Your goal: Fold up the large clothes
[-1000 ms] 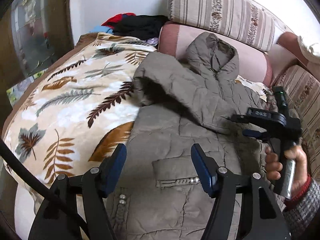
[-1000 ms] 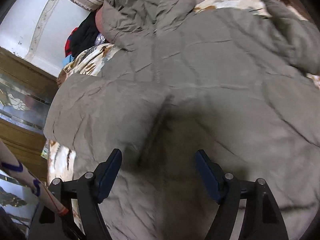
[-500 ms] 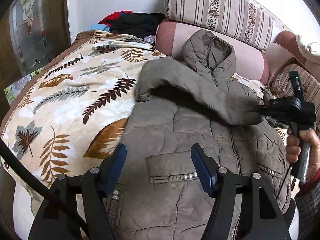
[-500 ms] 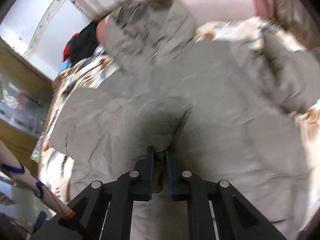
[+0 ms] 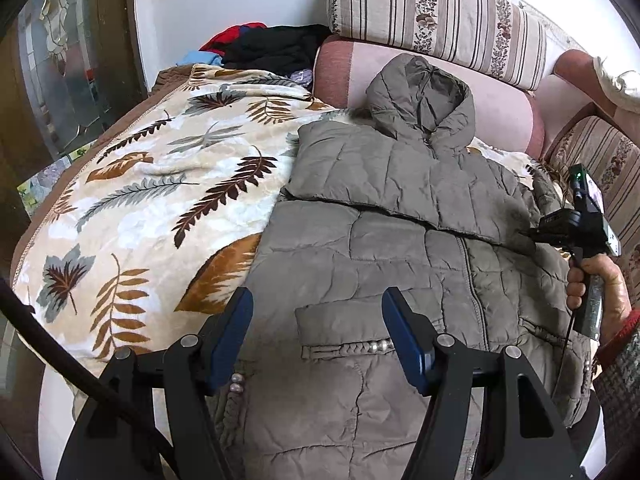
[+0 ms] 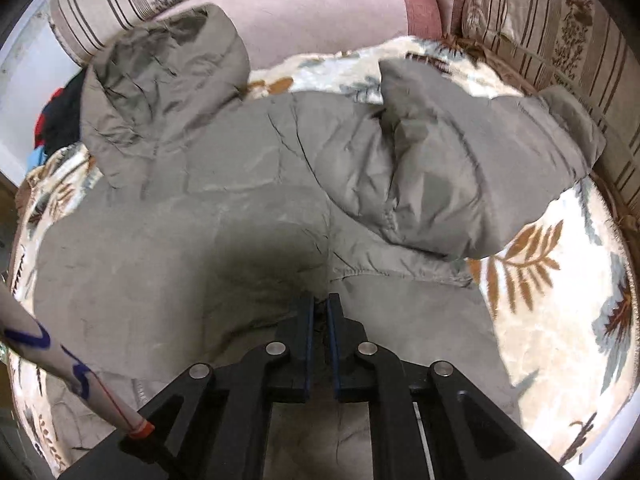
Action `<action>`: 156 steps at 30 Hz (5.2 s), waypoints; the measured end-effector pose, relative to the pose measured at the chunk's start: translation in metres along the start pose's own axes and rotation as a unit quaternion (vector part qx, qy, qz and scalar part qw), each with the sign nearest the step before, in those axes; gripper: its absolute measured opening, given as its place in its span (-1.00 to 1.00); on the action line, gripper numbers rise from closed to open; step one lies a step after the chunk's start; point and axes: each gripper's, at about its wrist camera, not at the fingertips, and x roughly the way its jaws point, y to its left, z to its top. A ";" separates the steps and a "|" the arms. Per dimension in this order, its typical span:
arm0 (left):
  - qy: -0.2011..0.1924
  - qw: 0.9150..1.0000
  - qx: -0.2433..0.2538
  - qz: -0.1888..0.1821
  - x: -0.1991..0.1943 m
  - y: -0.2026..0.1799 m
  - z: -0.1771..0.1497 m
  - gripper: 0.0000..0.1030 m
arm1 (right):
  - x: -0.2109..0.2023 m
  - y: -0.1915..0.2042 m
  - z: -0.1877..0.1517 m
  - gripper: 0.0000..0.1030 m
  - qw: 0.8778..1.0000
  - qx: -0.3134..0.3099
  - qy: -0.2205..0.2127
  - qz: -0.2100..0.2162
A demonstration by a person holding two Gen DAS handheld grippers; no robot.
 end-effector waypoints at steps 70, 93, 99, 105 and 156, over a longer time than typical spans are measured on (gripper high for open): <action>0.039 0.997 0.066 0.028 0.010 -0.052 -0.006 0.34 | -0.165 -0.187 0.039 0.34 0.972 0.042 -0.177 -0.146; 0.074 0.990 0.112 0.046 0.043 -0.095 -0.002 0.34 | -0.092 -0.206 0.036 0.40 0.954 -0.006 -0.148 -0.260; 0.083 0.988 0.117 0.050 0.052 -0.101 -0.002 0.34 | -0.073 -0.213 0.041 0.40 0.952 -0.005 -0.134 -0.276; 0.091 0.987 0.120 0.053 0.061 -0.108 -0.001 0.34 | -0.059 -0.222 0.043 0.40 0.950 0.004 -0.123 -0.288; 0.154 0.978 0.122 0.073 0.129 -0.125 0.003 0.35 | 0.034 -0.350 0.107 0.03 0.956 0.268 -0.082 0.084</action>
